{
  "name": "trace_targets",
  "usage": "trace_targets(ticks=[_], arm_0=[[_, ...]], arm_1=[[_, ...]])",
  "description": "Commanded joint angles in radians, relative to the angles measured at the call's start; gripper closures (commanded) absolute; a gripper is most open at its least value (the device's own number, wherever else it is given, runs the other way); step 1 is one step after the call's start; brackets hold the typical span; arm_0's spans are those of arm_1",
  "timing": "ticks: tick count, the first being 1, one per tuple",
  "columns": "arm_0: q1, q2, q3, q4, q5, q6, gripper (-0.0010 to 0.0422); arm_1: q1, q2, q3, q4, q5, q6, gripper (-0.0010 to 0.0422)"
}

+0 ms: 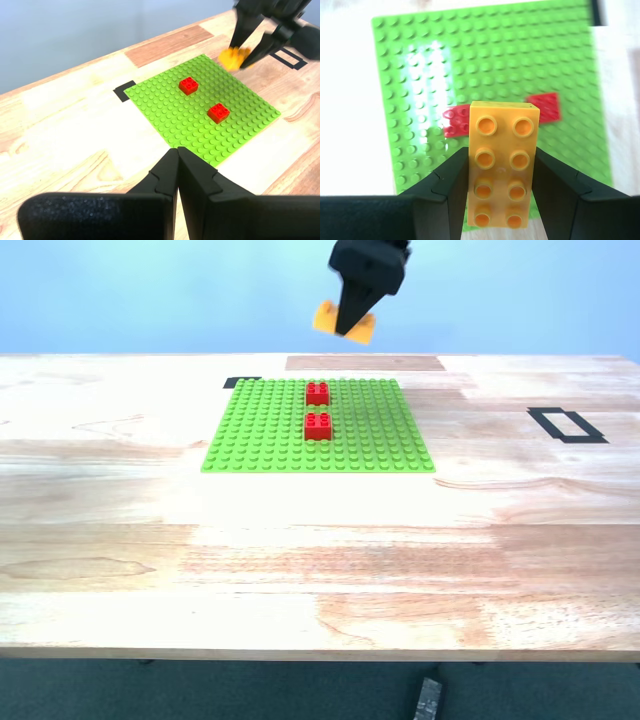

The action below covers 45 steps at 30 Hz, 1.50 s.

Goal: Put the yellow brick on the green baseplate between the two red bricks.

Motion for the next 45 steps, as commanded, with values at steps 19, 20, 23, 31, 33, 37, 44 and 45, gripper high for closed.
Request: trace_targets(ticks=[19, 20, 23, 31, 33, 37, 44, 45], arm_0=[[0.0, -0.002, 0.0, 0.0, 0.0, 0.004, 0.0412], [0.0, -0.001, 0.0, -0.001, 0.0, 0.004, 0.0412], [0.0, -0.001, 0.0, 0.0, 0.0, 0.004, 0.0412], [0.0, -0.002, 0.0, 0.0, 0.0, 0.004, 0.0413], [0.0, -0.001, 0.0, 0.0, 0.0, 0.004, 0.0412], [0.0, 0.001, 0.0, 0.002, 0.0, 0.004, 0.0412], [0.0, 0.002, 0.0, 0.005, 0.0, 0.005, 0.0412], [0.0, 0.002, 0.0, 0.003, 0.0, 0.005, 0.0413]], arm_1=[[0.029, 0.336, 0.231, -0.088, 0.1, -0.13, 0.0383], [0.029, 0.341, 0.231, -0.083, 0.1, -0.131, 0.0383], [0.029, 0.351, 0.23, -0.069, 0.1, -0.131, 0.0383], [0.02, 0.382, 0.23, -0.045, 0.097, -0.119, 0.0383], [0.022, 0.393, 0.23, -0.037, 0.097, -0.119, 0.0383], [0.021, 0.387, 0.227, -0.024, 0.092, -0.115, 0.0382], [0.016, 0.375, 0.226, -0.018, 0.074, -0.104, 0.0347], [0.014, 0.378, 0.226, -0.018, 0.074, -0.098, 0.0339]])
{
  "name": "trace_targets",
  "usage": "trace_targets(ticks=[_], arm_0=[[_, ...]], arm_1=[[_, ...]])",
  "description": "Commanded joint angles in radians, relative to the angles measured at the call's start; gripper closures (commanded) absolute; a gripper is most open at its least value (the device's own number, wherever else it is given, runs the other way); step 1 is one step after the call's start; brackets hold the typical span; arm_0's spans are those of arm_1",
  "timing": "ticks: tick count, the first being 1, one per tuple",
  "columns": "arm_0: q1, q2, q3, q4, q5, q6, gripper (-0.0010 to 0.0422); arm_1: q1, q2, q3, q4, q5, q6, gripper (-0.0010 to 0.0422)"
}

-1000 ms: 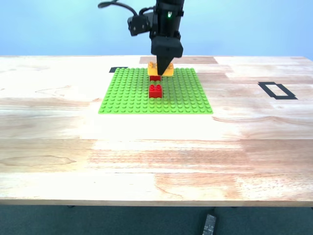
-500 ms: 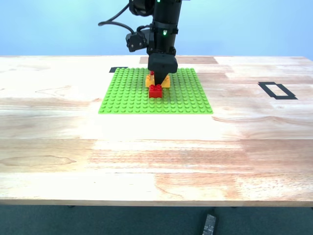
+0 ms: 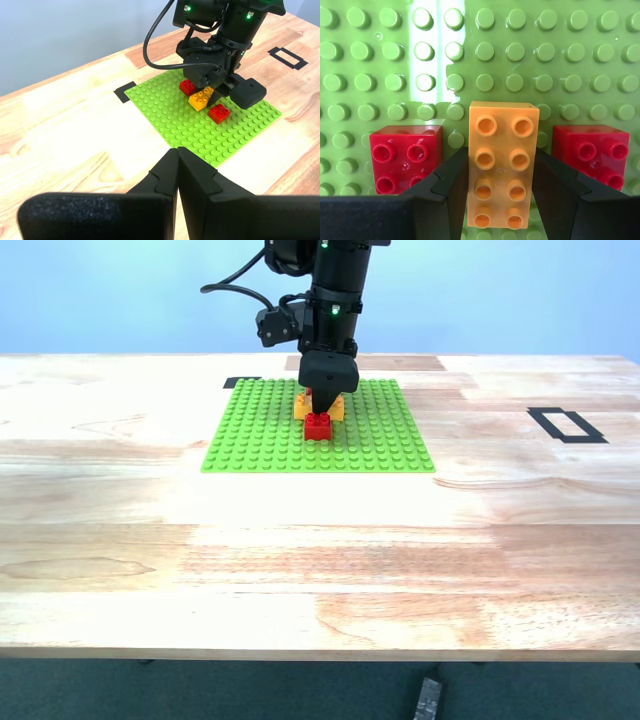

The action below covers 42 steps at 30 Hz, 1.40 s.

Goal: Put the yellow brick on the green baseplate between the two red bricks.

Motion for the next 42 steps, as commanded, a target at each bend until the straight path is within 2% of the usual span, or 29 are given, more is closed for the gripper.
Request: trace_targets(ticks=[1, 12, 17, 36, 39, 42], arm_0=[[0.0, 0.001, 0.0, -0.003, 0.0, 0.0, 0.0413], [0.0, 0.001, 0.0, 0.001, 0.0, 0.018, 0.0412], [0.0, 0.001, 0.0, 0.001, 0.0, 0.018, 0.0413], [0.0, 0.001, 0.0, 0.0, 0.0, 0.018, 0.0413], [0.0, 0.001, 0.0, -0.002, 0.0, 0.018, 0.0412], [0.0, 0.001, 0.0, -0.002, 0.0, 0.018, 0.0412]], arm_1=[[-0.005, 0.001, -0.002, 0.003, -0.006, 0.021, 0.0331], [-0.002, -0.004, -0.002, 0.012, -0.012, 0.042, 0.0218], [0.006, -0.007, -0.002, 0.015, -0.011, 0.041, 0.0187], [-0.003, -0.103, -0.002, 0.027, 0.017, 0.064, 0.0189], [-0.005, -0.103, -0.003, 0.024, 0.019, 0.072, 0.0206], [-0.005, -0.103, -0.003, 0.024, 0.018, 0.082, 0.0242]])
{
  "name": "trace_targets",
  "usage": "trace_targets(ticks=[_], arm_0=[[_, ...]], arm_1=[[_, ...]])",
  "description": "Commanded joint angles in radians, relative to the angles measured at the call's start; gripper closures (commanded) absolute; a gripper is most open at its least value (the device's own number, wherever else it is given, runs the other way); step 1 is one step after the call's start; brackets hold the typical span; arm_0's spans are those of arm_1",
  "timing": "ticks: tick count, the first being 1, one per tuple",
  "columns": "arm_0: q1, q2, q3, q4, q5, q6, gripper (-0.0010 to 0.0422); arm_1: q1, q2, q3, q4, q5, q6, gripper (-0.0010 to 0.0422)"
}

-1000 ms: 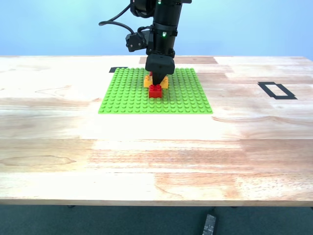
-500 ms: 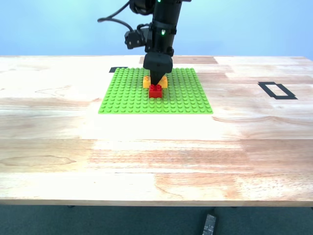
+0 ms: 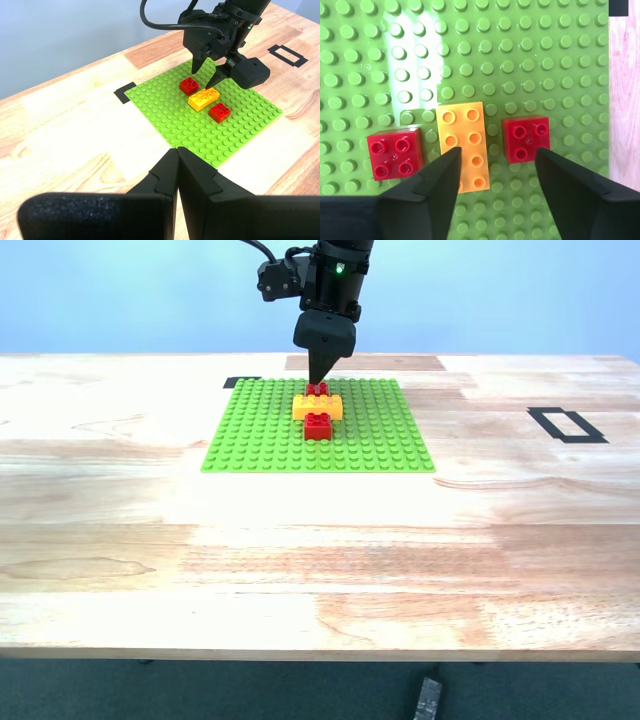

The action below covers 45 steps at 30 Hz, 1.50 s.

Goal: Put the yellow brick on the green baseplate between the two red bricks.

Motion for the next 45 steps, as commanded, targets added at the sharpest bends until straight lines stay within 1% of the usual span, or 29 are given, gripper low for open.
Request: trace_targets(ticks=[1, 4, 8, 9, 10, 14, 24, 36, 41, 45], arm_0=[[0.001, 0.0, 0.0, 0.002, 0.0, 0.0, 0.0412], [0.001, 0.0, 0.0, 0.002, 0.0, 0.0, 0.0412], [0.001, 0.0, 0.0, 0.003, 0.0, 0.0, 0.0412], [0.001, 0.0, 0.0, 0.003, 0.0, 0.0, 0.0413], [0.001, 0.0, 0.0, 0.002, 0.0, 0.0, 0.0412], [0.001, 0.0, 0.0, 0.002, 0.0, 0.0, 0.0412], [0.001, 0.0, 0.0, 0.003, 0.0, 0.019, 0.0412], [0.001, 0.0, 0.0, 0.003, 0.0, 0.018, 0.0413], [0.001, 0.0, 0.0, 0.003, 0.0, 0.018, 0.0412], [0.001, 0.0, 0.0, 0.003, -0.001, 0.018, 0.0413]], arm_1=[[0.0, -0.002, -0.001, -0.002, -0.002, 0.011, 0.0257], [0.0, -0.002, -0.001, -0.003, -0.01, 0.02, 0.0313], [0.0, 0.006, -0.001, -0.016, -0.058, 0.037, 0.039], [0.0, 0.008, -0.002, -0.022, -0.058, 0.035, 0.0409], [0.002, 0.015, -0.002, -0.023, -0.058, 0.035, 0.0418], [0.003, 0.032, -0.002, -0.023, -0.058, 0.04, 0.0397], [0.002, 0.055, -0.006, -0.023, -0.064, 0.038, 0.0397], [0.002, 0.071, -0.107, 0.048, -0.061, 0.02, 0.0397], [0.009, 0.106, -0.113, 0.055, -0.052, 0.021, 0.0397], [0.008, 0.087, -0.113, 0.067, -0.052, 0.021, 0.0397]])
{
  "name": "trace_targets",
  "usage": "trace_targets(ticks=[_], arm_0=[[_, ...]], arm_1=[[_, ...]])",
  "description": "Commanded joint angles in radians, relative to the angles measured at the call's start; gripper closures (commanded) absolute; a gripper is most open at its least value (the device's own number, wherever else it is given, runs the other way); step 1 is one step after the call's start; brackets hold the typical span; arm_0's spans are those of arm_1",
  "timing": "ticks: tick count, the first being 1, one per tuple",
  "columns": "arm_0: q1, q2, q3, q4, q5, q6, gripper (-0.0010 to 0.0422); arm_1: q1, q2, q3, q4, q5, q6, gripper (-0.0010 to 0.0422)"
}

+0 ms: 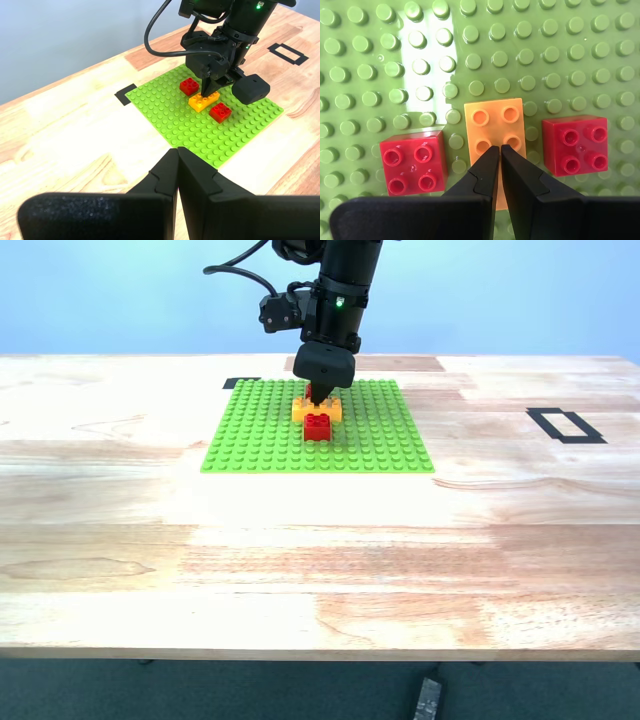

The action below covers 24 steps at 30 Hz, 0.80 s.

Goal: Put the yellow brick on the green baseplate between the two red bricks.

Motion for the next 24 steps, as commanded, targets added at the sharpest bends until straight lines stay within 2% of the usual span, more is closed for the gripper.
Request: trace_targets(ticks=[1, 9, 16, 20, 24], arm_0=[[0.0, 0.0, 0.0, 0.001, 0.001, -0.001, 0.0413], [0.0, -0.002, 0.0, 0.0, 0.0, -0.001, 0.0412], [0.0, -0.005, 0.0, 0.025, -0.006, -0.004, 0.0413], [0.0, -0.022, 0.0, 0.085, -0.004, -0.01, 0.0413], [0.0, -0.044, 0.0, 0.187, -0.007, -0.069, 0.0413]], arm_1=[[0.002, -0.01, -0.008, 0.001, 0.0, -0.001, 0.0397], [-0.013, -0.176, -0.009, 0.021, 0.029, -0.001, 0.0397], [-0.085, -0.409, -0.058, 0.028, 0.03, 0.007, 0.0398], [-0.136, -0.601, -0.165, 0.059, 0.03, 0.042, 0.0398], [-0.193, -0.842, -0.35, 0.186, 0.028, 0.091, 0.0398]])
